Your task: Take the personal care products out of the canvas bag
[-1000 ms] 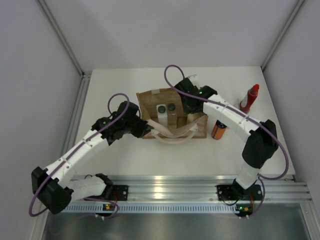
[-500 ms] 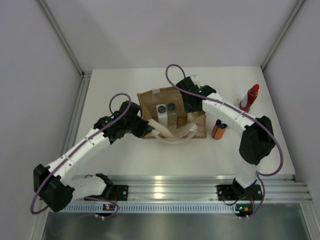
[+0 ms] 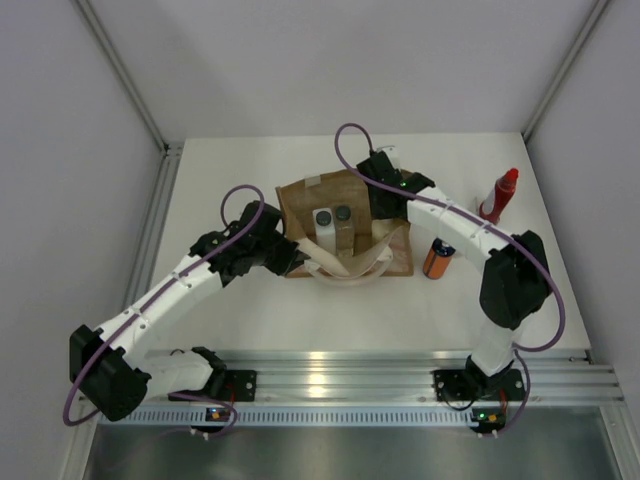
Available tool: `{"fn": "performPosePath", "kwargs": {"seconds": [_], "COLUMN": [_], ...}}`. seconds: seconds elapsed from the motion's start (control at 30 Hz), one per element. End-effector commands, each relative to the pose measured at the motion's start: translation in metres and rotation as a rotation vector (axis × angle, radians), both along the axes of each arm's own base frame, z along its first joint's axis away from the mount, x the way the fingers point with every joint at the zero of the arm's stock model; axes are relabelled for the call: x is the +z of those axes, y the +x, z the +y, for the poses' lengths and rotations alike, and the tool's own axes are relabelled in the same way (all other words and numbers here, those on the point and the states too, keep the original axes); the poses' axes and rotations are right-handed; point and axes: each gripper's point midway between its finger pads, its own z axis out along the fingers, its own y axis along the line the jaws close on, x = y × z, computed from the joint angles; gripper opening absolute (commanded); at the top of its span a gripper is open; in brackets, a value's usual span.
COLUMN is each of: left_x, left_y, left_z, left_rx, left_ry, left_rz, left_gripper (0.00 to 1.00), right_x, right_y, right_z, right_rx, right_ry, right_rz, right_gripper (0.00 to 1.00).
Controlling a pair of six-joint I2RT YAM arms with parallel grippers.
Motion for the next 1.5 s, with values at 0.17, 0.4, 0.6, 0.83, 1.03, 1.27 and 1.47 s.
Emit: {"fn": "performPosePath", "kwargs": {"seconds": [0.17,0.4,0.6,0.83,1.03,1.27,1.47], "left_x": [0.006,0.011,0.015,0.017,0.018,0.02,0.02], "left_y": [0.011,0.016,0.019,0.019,0.02,0.02,0.02], "left_z": [-0.002,-0.002,-0.004,-0.003,-0.002,0.001,0.001], "left_rx": [0.0,0.002,-0.004,0.001,0.012,0.029,0.03], "left_ry": [-0.008,-0.004,-0.007,-0.013,-0.012,-0.014,-0.013], "left_rz": [-0.037,-0.054,-0.061,-0.062,-0.068,-0.074,-0.075], "left_gripper": [0.0,0.0,0.0,0.0,0.0,0.0,0.0], "right_x": [0.028,0.081,0.115,0.15,0.177,0.216,0.256], "right_y": [0.003,-0.001,-0.006,-0.022,-0.038,-0.059,-0.078], "right_z": [0.012,0.021,0.019,0.028,0.029,0.028,0.025], "right_rx": [0.072,0.147,0.17,0.248,0.293,0.334,0.354], "right_ry": [0.09,0.078,0.092,0.139,0.16,0.203,0.251], "right_rz": [-0.079,-0.203,-0.273,-0.305,-0.3,-0.279,-0.297], "right_gripper": [0.0,0.0,0.0,0.0,0.0,0.0,0.0]}}
